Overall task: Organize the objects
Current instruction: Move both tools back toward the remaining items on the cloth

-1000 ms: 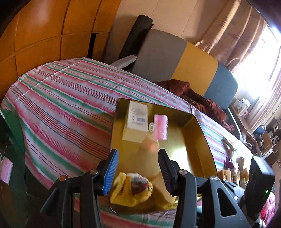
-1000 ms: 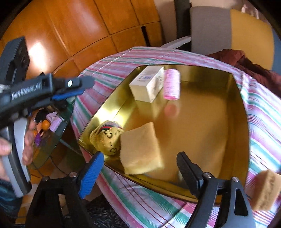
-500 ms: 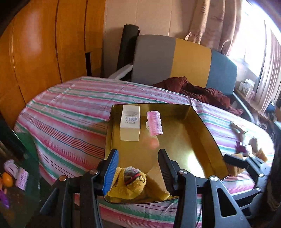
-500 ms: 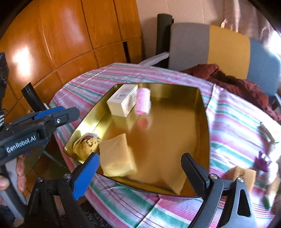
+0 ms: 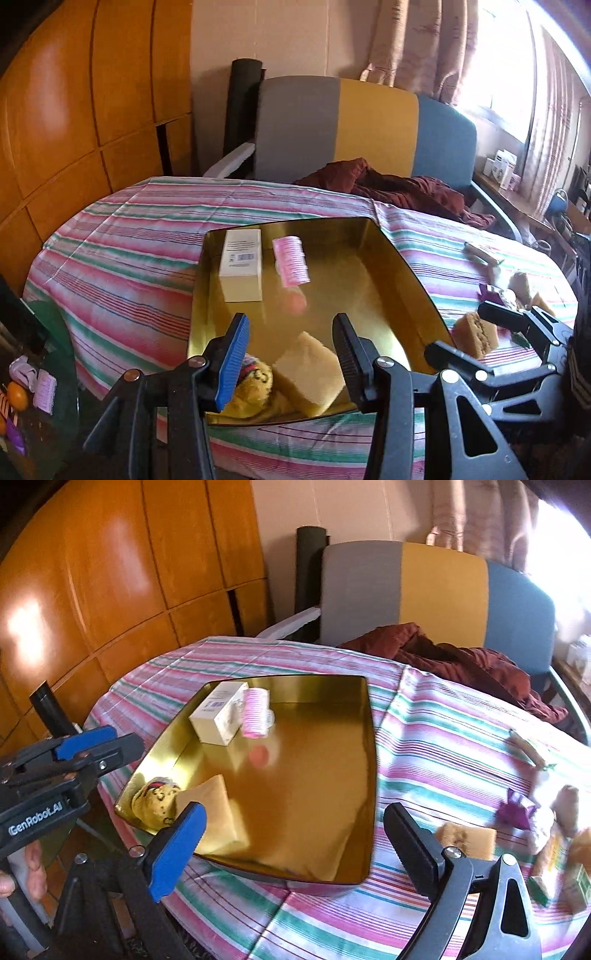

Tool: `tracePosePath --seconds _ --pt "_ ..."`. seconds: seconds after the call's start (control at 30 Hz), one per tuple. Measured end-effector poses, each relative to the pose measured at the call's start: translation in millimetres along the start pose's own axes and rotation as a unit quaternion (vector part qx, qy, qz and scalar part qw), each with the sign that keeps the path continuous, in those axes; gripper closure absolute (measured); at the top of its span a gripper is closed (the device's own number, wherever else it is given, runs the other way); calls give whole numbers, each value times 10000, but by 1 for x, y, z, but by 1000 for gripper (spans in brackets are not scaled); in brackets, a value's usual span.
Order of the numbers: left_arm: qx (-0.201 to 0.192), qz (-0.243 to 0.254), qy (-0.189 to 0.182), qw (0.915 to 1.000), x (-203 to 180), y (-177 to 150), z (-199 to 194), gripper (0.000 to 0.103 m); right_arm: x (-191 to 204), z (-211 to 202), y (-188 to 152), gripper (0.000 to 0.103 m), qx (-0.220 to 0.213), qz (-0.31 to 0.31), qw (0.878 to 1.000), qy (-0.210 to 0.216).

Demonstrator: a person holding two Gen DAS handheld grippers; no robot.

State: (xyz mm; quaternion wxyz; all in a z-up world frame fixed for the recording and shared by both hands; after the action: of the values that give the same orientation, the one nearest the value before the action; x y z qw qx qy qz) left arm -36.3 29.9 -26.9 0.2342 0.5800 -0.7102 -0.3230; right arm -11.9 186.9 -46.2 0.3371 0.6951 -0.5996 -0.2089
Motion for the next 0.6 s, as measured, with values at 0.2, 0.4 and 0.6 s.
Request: tracePosePath --seconds 0.2,0.4,0.6 --pt "47 306 -303 9991 -27 2 3 56 -34 -12 -8 5 -56 364 9988 -314" --pt "162 685 -732 9948 -65 2 9 56 -77 -25 -26 5 10 804 9945 -675" --pt "310 1127 -1216 9857 -109 1 15 56 -129 -42 -60 5 188 1307 9841 -1187"
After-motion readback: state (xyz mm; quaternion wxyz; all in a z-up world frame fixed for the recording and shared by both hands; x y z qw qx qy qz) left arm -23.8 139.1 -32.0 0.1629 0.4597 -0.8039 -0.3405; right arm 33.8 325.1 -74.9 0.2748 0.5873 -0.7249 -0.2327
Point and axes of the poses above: each gripper's, at about its wrist camera, not at the fingertips, and z roughly the way its jaws point, x to its left, y to its top, the point moved 3 cm from there along z, roughly the way its jaws point
